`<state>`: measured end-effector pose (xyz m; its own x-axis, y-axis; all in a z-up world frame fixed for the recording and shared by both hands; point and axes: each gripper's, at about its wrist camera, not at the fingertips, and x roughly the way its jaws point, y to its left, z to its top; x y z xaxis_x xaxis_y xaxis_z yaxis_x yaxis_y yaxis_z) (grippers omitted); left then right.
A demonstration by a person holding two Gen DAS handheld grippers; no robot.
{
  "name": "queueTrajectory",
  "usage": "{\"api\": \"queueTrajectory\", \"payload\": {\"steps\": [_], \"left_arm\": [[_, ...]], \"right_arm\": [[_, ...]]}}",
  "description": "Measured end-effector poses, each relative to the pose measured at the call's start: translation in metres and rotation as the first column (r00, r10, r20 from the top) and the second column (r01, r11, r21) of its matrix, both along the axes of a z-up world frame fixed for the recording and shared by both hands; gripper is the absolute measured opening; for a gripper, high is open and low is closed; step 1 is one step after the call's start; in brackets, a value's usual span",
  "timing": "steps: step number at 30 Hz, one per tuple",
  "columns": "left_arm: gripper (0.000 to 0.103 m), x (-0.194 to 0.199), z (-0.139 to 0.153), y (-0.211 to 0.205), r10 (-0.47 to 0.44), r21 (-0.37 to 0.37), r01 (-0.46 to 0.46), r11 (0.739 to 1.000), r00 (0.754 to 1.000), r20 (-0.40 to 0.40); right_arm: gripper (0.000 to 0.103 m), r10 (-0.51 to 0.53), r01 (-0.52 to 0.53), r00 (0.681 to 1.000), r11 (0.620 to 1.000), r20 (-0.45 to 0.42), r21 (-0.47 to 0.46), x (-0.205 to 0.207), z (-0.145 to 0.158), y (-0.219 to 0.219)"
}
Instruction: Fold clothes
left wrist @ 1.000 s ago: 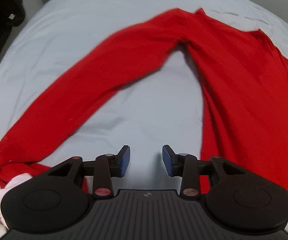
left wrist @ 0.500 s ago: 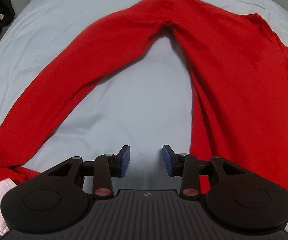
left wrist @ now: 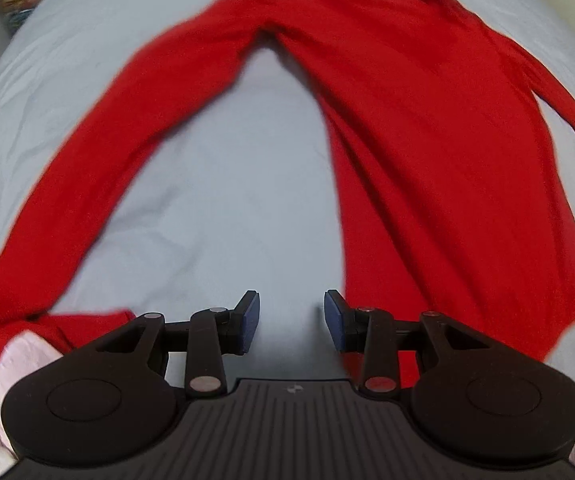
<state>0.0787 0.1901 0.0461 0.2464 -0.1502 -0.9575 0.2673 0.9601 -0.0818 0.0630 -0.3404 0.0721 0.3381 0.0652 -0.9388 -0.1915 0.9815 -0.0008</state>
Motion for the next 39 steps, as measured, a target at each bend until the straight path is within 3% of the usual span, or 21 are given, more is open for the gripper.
{"api": "queueTrajectory", "payload": {"steps": [4,7,15,25,29,32,33,36,39], "left_arm": [[0.034,-0.014,-0.009,-0.002,-0.023,-0.022,0.023,0.999,1.000,-0.012],[0.036,-0.020,-0.019,0.002,-0.028,-0.053,0.027,0.998,0.999,-0.018],[0.037,-0.030,-0.031,-0.002,-0.082,-0.118,0.080,0.990,0.996,-0.020],[0.040,-0.028,-0.032,0.006,-0.076,-0.128,0.075,0.989,0.997,-0.007],[0.040,-0.025,-0.034,0.008,-0.062,-0.152,0.060,0.987,0.998,-0.015],[0.040,-0.025,-0.036,0.002,-0.060,-0.171,0.058,0.983,0.998,-0.004],[0.038,-0.025,-0.036,0.000,-0.060,-0.186,0.058,0.981,0.998,-0.006],[0.015,-0.025,-0.035,-0.004,-0.063,-0.227,0.055,0.972,0.998,-0.029],[0.008,-0.029,-0.025,-0.009,-0.064,-0.240,0.054,0.969,0.997,-0.037]], "right_arm": [[0.023,0.116,-0.111,0.992,0.988,-0.044,0.110,-0.017,0.001,0.047],[0.023,0.218,-0.195,0.972,0.959,-0.090,0.207,-0.032,-0.003,0.085],[0.023,0.359,-0.273,0.906,0.899,-0.222,0.342,-0.063,-0.028,0.149],[0.023,0.326,-0.230,0.910,0.911,-0.257,0.342,-0.052,-0.058,0.159],[0.011,0.357,-0.274,0.899,0.910,-0.255,0.310,-0.054,-0.060,0.167],[0.011,0.361,-0.280,0.898,0.910,-0.251,0.307,-0.054,-0.058,0.166],[0.010,0.363,-0.283,0.898,0.909,-0.249,0.305,-0.055,-0.058,0.167],[0.010,0.369,-0.293,0.897,0.908,-0.243,0.298,-0.055,-0.057,0.168],[0.010,0.373,-0.300,0.899,0.906,-0.230,0.298,-0.056,-0.049,0.166]]}}
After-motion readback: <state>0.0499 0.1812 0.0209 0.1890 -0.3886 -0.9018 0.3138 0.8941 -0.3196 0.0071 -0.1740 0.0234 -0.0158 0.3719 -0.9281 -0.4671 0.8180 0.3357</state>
